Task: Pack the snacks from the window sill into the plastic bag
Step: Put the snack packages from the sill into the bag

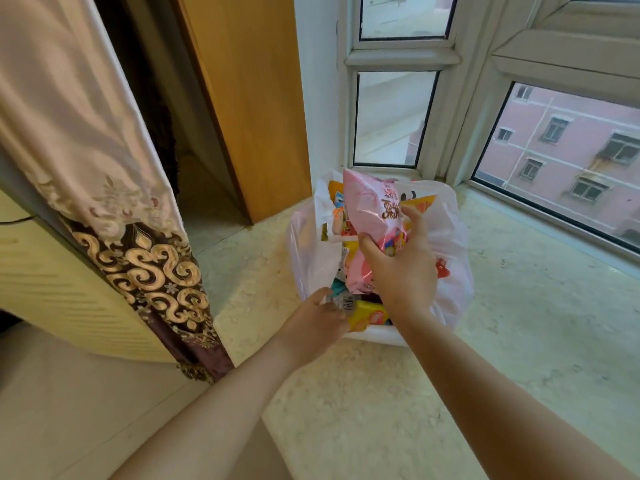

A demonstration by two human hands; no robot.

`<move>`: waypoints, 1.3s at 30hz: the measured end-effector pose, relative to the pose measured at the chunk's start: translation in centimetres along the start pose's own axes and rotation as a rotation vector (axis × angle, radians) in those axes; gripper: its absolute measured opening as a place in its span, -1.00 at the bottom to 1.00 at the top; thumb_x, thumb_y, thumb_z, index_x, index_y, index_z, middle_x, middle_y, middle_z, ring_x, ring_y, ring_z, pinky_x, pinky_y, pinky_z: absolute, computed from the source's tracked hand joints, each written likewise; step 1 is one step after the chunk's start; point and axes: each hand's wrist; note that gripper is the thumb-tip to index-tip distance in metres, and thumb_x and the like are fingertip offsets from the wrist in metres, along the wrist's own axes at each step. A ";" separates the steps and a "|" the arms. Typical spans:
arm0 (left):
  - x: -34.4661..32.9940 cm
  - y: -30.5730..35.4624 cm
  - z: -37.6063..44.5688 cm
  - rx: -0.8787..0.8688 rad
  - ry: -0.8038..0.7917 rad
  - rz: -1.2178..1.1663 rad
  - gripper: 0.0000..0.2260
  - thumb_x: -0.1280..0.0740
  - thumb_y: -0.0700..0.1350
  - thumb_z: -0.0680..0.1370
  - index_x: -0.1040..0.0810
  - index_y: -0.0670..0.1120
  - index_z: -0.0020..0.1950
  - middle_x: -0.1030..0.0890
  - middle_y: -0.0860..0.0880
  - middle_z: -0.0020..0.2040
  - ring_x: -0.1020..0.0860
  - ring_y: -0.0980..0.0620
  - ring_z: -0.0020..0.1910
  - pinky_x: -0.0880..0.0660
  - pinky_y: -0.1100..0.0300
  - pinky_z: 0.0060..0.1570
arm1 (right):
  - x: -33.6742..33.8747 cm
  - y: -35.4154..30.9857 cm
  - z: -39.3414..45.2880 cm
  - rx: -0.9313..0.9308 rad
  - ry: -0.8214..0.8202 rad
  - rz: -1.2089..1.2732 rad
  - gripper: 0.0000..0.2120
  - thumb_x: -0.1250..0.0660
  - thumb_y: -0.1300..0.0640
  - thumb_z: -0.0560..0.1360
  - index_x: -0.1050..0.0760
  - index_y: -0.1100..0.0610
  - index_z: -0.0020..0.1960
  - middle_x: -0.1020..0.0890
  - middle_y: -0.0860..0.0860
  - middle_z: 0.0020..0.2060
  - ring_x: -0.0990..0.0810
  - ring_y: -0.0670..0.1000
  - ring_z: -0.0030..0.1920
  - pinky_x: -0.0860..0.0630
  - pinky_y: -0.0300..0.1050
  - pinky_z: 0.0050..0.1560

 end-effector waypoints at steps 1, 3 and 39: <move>0.3 -0.2 -0.3 0.004 0.073 0.020 -0.79 -0.38 -0.28 0.27 -0.47 0.02 -0.31 -0.47 0.07 -0.37 -0.51 0.03 -0.35 -0.33 0.12 0.14 | -0.5 -0.1 -0.1 0.001 -0.005 0.003 -0.43 -0.40 -0.14 0.37 -0.22 -0.25 0.29 -0.59 -0.14 -0.14 -0.60 -0.07 -0.21 -0.54 -0.06 -0.24; 0.0 0.0 -0.5 0.012 0.217 0.071 -0.81 -0.35 -0.30 0.28 -0.52 0.01 -0.30 -0.44 0.05 -0.39 -0.46 0.03 -0.39 -0.30 0.15 0.01 | -1.3 -0.1 -0.4 0.001 -0.020 0.001 -0.43 -0.41 -0.14 0.37 -0.23 -0.24 0.29 -0.60 -0.09 -0.03 -0.61 -0.04 -0.15 -0.54 -0.05 -0.24; 0.2 -3.8 -3.6 0.299 0.732 -0.078 -0.78 -0.30 0.04 0.50 -0.61 0.01 0.07 -0.56 0.05 0.23 -0.42 0.04 0.26 -0.22 -0.08 0.27 | -2.0 9.1 -3.1 0.278 -0.268 -1.028 0.12 0.02 -0.59 0.30 -0.07 0.26 0.52 -0.40 0.17 0.32 -0.48 0.19 0.16 -0.52 0.02 -0.23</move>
Point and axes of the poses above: each hand's wrist, its own z-axis towards the middle knuckle, its own x-axis out of the back of the hand, y = z × x
